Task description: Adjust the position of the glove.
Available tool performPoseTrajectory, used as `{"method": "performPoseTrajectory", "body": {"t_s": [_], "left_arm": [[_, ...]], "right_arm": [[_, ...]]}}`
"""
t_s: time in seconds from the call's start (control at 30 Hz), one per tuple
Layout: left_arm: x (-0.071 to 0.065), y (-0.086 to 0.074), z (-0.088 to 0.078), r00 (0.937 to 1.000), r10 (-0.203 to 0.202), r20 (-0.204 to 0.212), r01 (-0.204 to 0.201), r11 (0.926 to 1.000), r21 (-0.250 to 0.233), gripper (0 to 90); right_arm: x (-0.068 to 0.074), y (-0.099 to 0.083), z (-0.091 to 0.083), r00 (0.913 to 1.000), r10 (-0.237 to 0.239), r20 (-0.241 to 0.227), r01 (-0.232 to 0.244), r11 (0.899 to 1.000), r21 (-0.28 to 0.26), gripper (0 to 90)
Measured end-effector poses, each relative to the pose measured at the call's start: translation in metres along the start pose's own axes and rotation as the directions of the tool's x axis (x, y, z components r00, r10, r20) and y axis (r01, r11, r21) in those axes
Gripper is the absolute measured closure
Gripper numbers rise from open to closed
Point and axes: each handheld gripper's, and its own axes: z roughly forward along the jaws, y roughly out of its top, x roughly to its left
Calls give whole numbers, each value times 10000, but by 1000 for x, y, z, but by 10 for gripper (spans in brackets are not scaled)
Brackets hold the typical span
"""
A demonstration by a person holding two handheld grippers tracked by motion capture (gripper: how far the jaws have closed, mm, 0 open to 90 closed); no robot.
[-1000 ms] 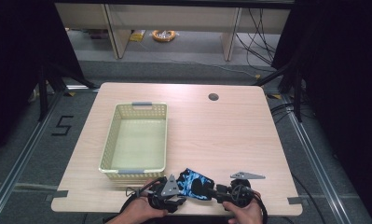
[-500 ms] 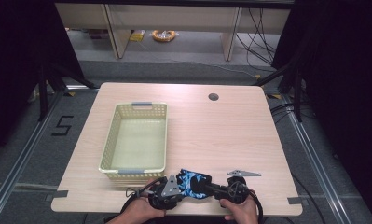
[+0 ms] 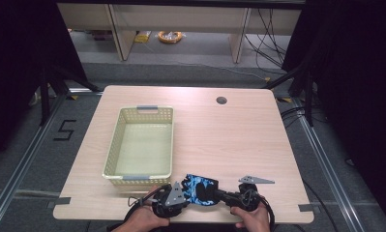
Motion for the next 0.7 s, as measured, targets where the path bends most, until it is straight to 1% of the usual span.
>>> {"method": "performPoseTrajectory", "body": {"t_s": [0.03,0.07,0.1,0.17,0.2,0.23,0.27,0.3,0.33,0.37,0.4,0.43,0.47,0.5,0.53,0.57,0.6,0.63,0.67,0.7], "left_arm": [[1,1,-1,9999,142,-69,-142,9999,90,821],[1,1,-2,10000,86,7,-86,9999,-65,821],[1,2,-4,9997,174,-144,-174,9998,-18,821],[1,3,-5,9998,208,-82,-209,9996,-164,821],[1,5,-6,9997,230,-61,-231,9996,-131,821],[1,6,-7,9994,313,-111,-314,9994,-117,821],[1,7,-8,9991,399,-111,-401,9990,-184,821],[0,7,-9,9993,340,-158,-343,9992,-182,821],[0,8,-10,9993,338,-162,-343,9991,-260,821],[1,8,-11,9993,361,-128,-365,9988,-318,821],[1,9,-12,9996,260,-103,-263,9991,-319,821],[2,10,-14,9993,319,-208,-326,9989,-327,821],[3,11,-16,9984,522,-207,-529,9980,-340,821],[3,11,-17,9992,301,-254,-310,9988,-377,822],[2,12,-18,9994,238,-241,-248,9988,-428,821],[2,13,-19,9993,256,-276,-267,9989,-396,822],[3,13,-21,9991,346,-241,-355,9987,-354,822],[2,13,-21,9995,182,-256,-197,9981,-577,822],[3,14,-23,9992,242,-330,-259,9984,-511,822],[4,15,-24,9991,284,-322,-301,9982,-527,822]], "right_arm": [[1,0,-1,9999,-13,-123,12,10000,-48,856],[1,1,-1,10000,-27,-10,27,10000,-64,856],[2,1,-2,9998,62,-172,-64,9999,-152,856],[1,1,-3,9999,-44,-115,42,9998,-214,856],[2,2,-4,10000,38,-74,-39,9997,-228,856],[2,2,-4,10000,-56,5,56,9994,-331,856],[4,3,-6,10000,-14,-34,13,9996,-299,856],[6,3,-7,9998,-127,-135,121,9991,-405,856],[7,4,-8,9998,-174,-73,171,9989,-428,856],[9,5,-10,9998,-133,-122,127,9990,-430,856],[12,5,-10,9999,4,-118,-10,9989,-464,856],[12,7,-11,9998,-195,-90,190,9983,-549,856],[14,8,-13,9994,-292,-176,281,9980,-565,856],[14,9,-12,9989,-464,-15,463,9970,-621,856],[17,10,-14,9990,-432,-98,425,9975,-568,855],[19,12,-14,9987,-501,-42,498,9971,-581,856],[23,12,-15,9998,-220,4,220,9983,-534,856],[22,14,-16,9979,-640,-4,639,9961,-604,855],[26,15,-17,9995,-290,-126,283,9980,-563,856],[24,16,-16,9968,-797,52,799,9944,-694,855]]}}
